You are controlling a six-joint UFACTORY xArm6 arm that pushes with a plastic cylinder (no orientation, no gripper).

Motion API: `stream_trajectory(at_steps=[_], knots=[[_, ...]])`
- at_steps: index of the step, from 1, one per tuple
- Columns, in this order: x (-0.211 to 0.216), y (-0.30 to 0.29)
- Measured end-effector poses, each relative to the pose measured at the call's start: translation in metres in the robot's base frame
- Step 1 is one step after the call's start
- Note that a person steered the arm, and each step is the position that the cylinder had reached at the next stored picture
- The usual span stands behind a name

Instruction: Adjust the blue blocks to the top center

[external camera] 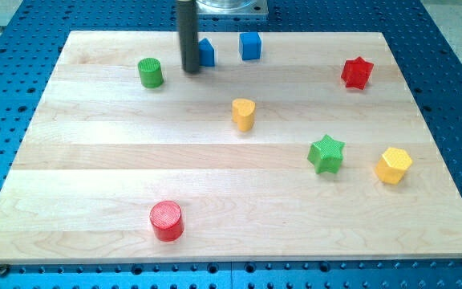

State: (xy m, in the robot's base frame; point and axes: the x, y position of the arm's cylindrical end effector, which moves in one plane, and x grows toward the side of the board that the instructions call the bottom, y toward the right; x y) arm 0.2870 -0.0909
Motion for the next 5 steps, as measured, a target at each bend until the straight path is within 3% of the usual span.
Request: stream_trajectory(at_steps=[1, 2, 3, 4, 5], knots=[[-0.011, -0.009], [-0.013, 0.034], [0.024, 0.008], [0.053, 0.066], [0.047, 0.157]])
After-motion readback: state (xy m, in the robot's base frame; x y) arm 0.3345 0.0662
